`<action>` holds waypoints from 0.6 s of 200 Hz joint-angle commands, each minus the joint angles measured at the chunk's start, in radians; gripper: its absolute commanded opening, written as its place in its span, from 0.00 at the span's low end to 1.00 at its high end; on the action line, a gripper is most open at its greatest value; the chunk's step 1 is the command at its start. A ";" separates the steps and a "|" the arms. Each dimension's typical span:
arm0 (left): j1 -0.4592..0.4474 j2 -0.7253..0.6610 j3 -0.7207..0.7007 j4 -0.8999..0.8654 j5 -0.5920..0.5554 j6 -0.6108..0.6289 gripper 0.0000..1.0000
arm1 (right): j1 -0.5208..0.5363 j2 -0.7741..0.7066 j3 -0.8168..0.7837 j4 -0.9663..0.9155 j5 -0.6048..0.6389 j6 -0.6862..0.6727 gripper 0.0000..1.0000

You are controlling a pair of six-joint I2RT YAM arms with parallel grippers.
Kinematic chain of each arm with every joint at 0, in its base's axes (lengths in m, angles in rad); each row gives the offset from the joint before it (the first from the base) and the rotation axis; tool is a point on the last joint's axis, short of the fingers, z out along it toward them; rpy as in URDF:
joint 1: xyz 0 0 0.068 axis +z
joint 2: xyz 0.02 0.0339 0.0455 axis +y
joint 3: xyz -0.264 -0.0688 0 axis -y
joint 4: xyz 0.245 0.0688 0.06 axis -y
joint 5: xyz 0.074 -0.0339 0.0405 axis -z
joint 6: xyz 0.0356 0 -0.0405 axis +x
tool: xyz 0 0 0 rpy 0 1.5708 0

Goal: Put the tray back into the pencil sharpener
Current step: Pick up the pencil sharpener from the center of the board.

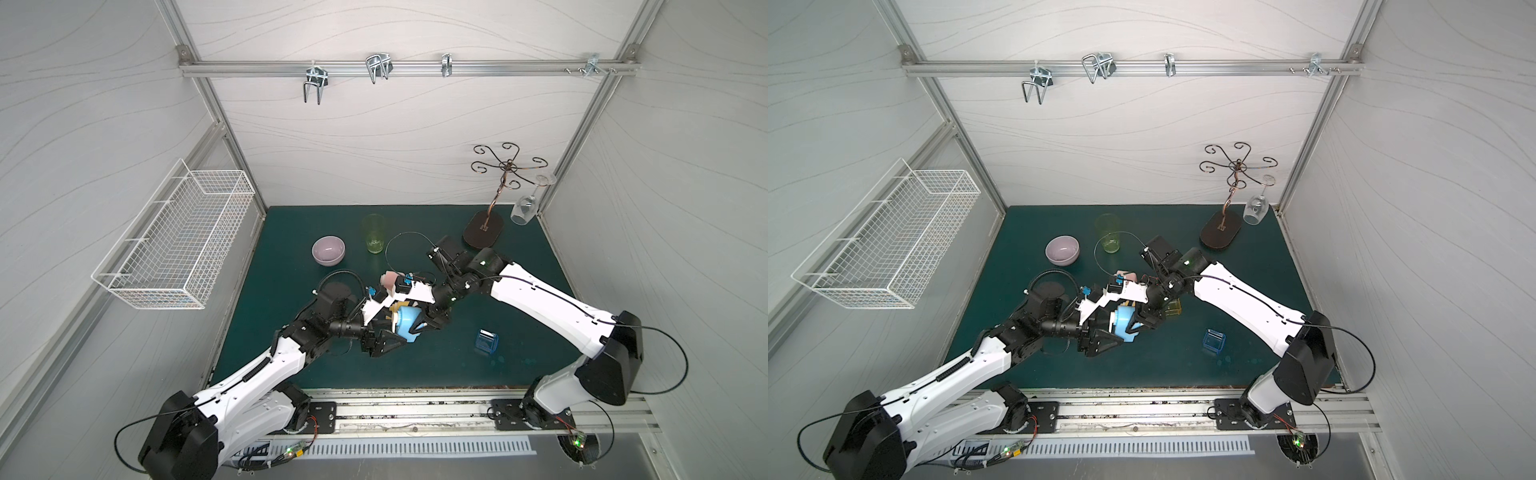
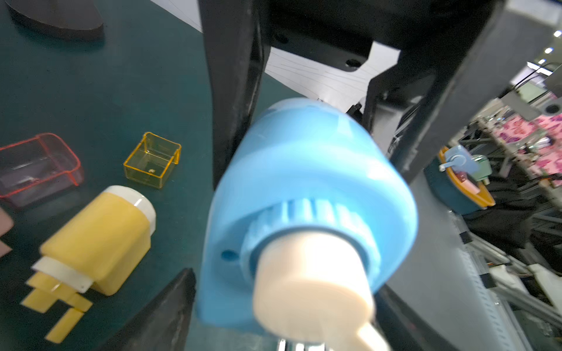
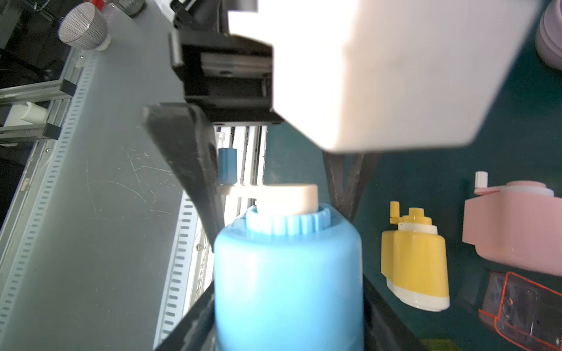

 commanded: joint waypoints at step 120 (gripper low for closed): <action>-0.008 0.056 0.108 0.058 0.131 0.080 0.59 | 0.008 0.054 0.070 -0.111 -0.098 -0.060 0.17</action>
